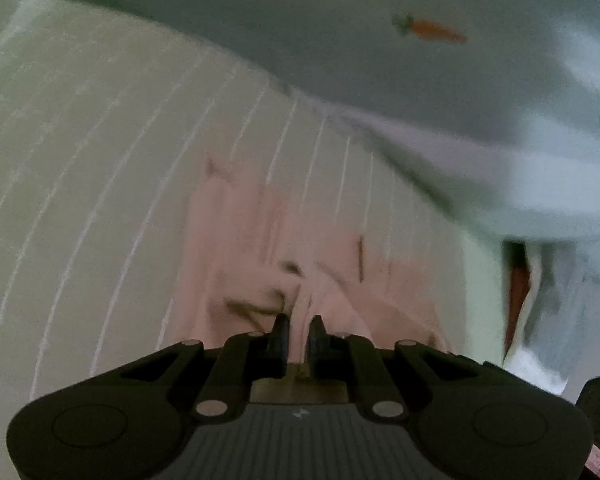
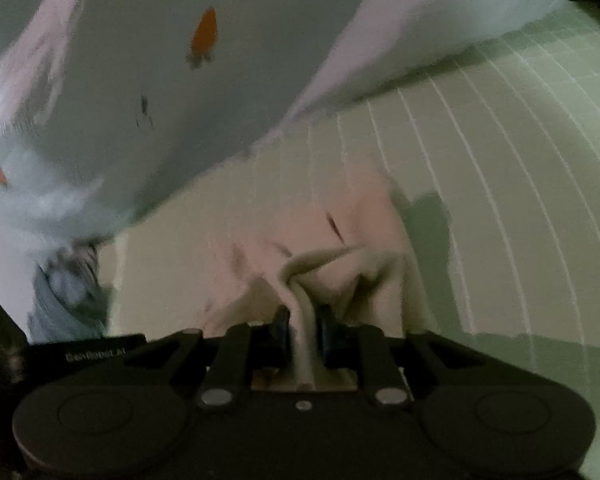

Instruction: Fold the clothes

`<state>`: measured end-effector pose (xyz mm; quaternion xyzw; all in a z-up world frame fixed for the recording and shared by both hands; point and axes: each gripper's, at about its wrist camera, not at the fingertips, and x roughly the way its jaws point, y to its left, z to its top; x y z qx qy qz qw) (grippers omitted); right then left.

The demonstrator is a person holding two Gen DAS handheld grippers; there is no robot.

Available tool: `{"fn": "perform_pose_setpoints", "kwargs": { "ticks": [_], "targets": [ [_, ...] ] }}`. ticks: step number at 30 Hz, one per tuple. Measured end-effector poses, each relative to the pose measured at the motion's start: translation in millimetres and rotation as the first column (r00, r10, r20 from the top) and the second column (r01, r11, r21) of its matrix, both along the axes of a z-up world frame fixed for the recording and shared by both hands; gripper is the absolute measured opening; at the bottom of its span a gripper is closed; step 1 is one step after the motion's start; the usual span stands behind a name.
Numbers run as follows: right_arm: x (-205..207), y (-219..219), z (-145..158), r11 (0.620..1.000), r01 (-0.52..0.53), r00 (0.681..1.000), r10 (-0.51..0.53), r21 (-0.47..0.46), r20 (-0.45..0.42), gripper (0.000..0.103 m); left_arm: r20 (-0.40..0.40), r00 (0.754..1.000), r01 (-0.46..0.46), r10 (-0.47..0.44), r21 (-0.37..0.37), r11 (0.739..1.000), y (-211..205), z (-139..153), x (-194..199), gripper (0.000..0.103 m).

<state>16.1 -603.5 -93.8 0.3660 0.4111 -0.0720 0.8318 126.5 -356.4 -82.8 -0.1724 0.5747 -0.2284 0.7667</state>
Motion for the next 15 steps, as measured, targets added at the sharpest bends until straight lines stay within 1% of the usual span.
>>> {"fn": "perform_pose_setpoints", "kwargs": {
  "ticks": [1,3,4,5,6,7,9,10,12,15],
  "targets": [
    [7,-5,5,1.0,0.017,1.0,-0.017,-0.001,0.024,0.022,0.021,1.0,-0.021,0.022,-0.012,1.0,0,5,7,0.012],
    [17,-14,21,0.997,0.065,0.994,-0.062,-0.037,0.087,0.03,0.083,0.993,-0.077,0.08,-0.041,0.996,4,21,19,0.019],
    [22,-18,29,0.994,0.09,0.99,-0.083,-0.056,0.118,0.038,0.116,0.988,-0.096,0.103,-0.063,0.993,7,30,23,0.031],
    [23,-20,38,0.99,0.11,0.984,-0.096,-0.085,0.149,0.046,0.15,0.981,-0.114,0.126,-0.085,0.99,11,39,28,0.046],
    [24,-22,47,0.985,0.131,0.978,-0.109,-0.114,0.18,0.049,0.188,0.97,-0.135,0.153,-0.104,0.985,16,48,30,0.054],
    [25,-24,55,0.979,0.151,0.971,-0.12,-0.14,0.208,0.051,0.201,0.967,-0.139,0.155,-0.095,0.986,18,50,29,0.065],
    [22,-24,58,0.973,0.161,0.971,-0.126,-0.164,0.205,0.052,0.227,0.961,-0.146,0.16,-0.079,0.986,23,53,27,0.067],
    [19,-22,55,0.972,0.161,0.973,-0.128,-0.172,0.19,0.055,0.237,0.958,-0.149,0.161,-0.069,0.986,25,55,26,0.067],
    [12,-16,42,0.974,0.154,0.982,-0.131,-0.164,0.138,0.056,0.195,0.97,-0.144,0.143,-0.011,0.99,27,41,17,0.067],
    [-1,-5,16,0.983,0.136,0.991,-0.132,-0.127,0.037,0.056,0.079,0.992,-0.103,0.098,0.062,0.993,28,7,0,0.067]
  ]
}}
